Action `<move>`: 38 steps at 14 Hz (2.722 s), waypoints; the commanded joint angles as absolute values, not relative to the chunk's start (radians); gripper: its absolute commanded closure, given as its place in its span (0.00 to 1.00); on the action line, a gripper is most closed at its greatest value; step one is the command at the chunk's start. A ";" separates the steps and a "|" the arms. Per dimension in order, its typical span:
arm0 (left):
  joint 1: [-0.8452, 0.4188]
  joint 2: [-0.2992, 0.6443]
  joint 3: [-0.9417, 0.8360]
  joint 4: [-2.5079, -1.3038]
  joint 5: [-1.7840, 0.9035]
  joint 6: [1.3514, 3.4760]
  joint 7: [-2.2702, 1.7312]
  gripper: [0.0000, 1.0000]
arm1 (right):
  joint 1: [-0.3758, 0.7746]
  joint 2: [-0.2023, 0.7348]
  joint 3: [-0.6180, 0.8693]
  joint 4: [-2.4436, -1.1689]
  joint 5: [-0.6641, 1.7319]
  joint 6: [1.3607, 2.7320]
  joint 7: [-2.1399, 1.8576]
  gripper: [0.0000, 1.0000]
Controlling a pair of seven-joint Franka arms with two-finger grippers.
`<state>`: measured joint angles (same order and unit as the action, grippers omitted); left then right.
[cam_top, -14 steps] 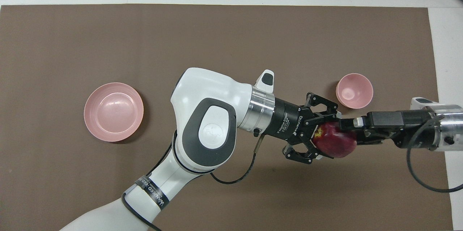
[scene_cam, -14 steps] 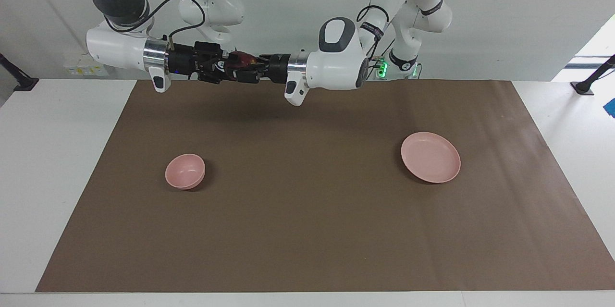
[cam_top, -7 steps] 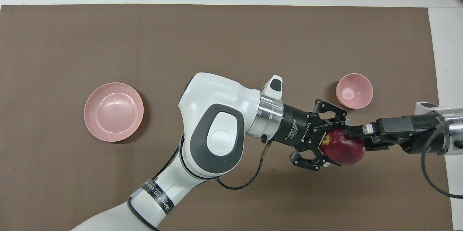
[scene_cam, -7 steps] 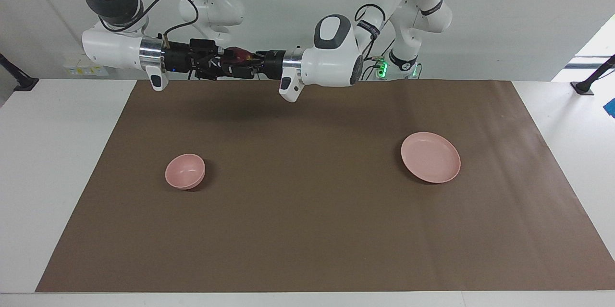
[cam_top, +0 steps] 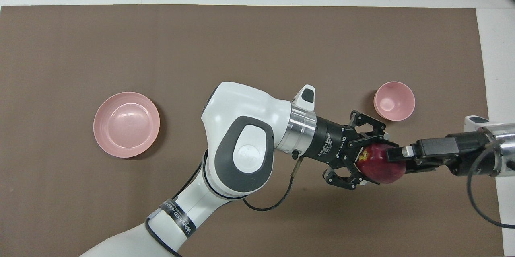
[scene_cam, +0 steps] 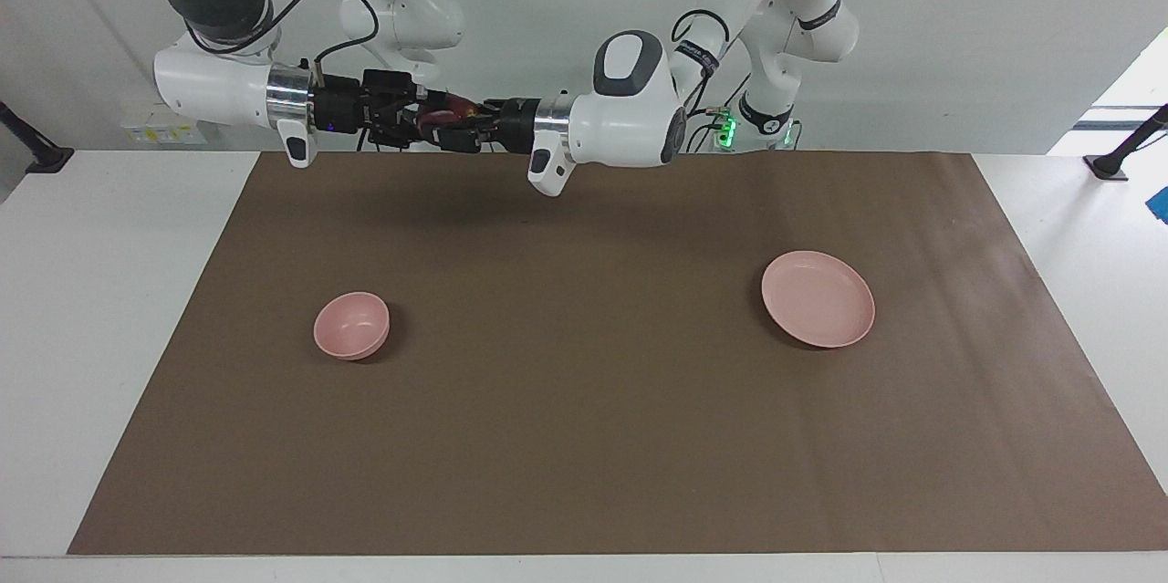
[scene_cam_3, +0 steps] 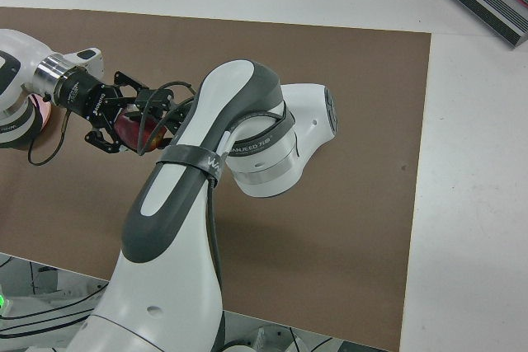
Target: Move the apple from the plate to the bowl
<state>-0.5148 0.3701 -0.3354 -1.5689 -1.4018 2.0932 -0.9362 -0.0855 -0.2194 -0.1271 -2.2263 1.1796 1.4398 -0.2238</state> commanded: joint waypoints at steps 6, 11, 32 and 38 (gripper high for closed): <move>-0.531 0.383 -0.328 -1.543 -1.414 2.108 -0.946 1.00 | -0.084 -0.233 -0.120 -2.226 1.155 1.465 -0.199 0.58; -0.532 0.382 -0.327 -1.543 -1.410 2.112 -0.946 1.00 | -0.083 -0.218 -0.118 -2.204 1.141 1.466 -0.186 1.00; -0.374 0.383 -0.314 -1.614 -0.757 2.261 -0.916 0.00 | -0.112 -0.045 -0.121 -1.947 0.703 1.517 -0.216 1.00; -0.256 0.383 -0.314 -1.635 -0.384 2.217 -0.812 0.00 | -0.087 0.009 -0.109 -1.908 0.317 1.689 -0.218 1.00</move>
<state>-0.2957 0.3964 -0.3070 -1.6186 -0.4635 2.2423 -0.8834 -0.0925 -0.0226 -0.1196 -1.9457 0.4262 1.6530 -0.2222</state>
